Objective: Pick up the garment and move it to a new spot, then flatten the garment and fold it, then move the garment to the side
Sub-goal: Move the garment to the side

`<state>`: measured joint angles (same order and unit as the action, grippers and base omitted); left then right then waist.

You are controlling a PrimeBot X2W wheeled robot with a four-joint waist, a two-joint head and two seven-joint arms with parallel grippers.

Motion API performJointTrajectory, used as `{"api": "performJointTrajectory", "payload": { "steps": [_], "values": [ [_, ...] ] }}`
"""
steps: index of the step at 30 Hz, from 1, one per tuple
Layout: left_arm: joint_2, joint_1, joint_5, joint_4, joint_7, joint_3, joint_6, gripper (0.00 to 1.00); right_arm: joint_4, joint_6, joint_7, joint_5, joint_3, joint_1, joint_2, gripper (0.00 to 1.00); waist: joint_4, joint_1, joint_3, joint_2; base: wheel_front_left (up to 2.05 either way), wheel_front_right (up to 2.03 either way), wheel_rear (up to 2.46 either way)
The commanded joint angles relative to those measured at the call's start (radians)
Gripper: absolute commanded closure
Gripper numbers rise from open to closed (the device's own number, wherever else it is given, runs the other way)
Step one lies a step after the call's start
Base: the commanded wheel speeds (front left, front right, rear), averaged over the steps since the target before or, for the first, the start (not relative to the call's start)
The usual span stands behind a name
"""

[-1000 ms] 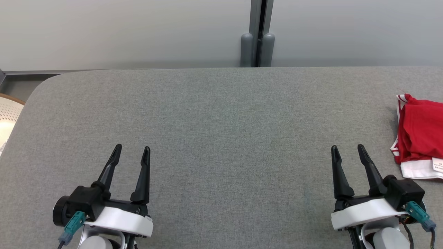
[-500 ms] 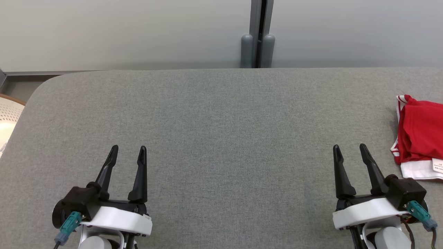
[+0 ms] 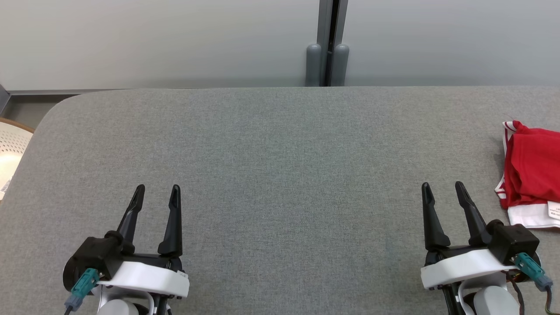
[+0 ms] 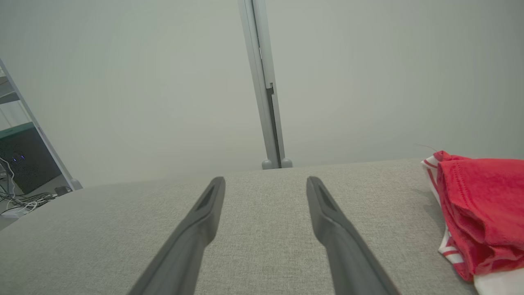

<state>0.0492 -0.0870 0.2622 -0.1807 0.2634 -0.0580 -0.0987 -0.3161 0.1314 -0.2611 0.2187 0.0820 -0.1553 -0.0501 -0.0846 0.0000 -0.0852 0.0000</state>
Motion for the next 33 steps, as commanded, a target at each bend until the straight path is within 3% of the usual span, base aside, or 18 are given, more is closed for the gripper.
{"api": "performJointTrajectory", "payload": {
  "steps": [1,5,6,10,33],
  "values": [
    [0.003,0.009,-0.002,-0.005,0.001,0.004,0.005,0.00,-0.005,-0.002,-0.005,0.006,0.003,-0.007,-0.001,0.00,0.000,0.0000,0.001,0.0000,0.00,0.00,0.00],
    [0.003,0.006,-0.016,-0.010,0.001,0.006,0.013,0.00,-0.008,-0.002,-0.005,0.002,0.004,-0.011,-0.001,0.00,-0.001,0.0000,0.003,0.0000,0.00,0.00,0.00],
    [0.000,0.003,-0.014,-0.014,0.000,0.003,0.012,1.00,-0.007,0.000,0.000,0.002,0.002,0.000,0.000,1.00,-0.001,0.0000,0.003,0.0000,0.00,0.00,0.00],
    [-0.006,0.019,-0.001,-0.044,-0.004,0.000,0.011,1.00,-0.033,0.000,0.006,0.015,0.000,0.025,0.002,1.00,0.000,0.0000,0.003,0.0000,0.00,0.00,0.00],
    [-0.001,0.002,0.410,-0.049,-0.115,0.051,-0.002,1.00,0.001,0.000,0.112,0.439,-0.053,0.031,-0.005,1.00,0.016,0.0000,0.019,0.0000,0.00,0.00,0.00]
  ]
}}
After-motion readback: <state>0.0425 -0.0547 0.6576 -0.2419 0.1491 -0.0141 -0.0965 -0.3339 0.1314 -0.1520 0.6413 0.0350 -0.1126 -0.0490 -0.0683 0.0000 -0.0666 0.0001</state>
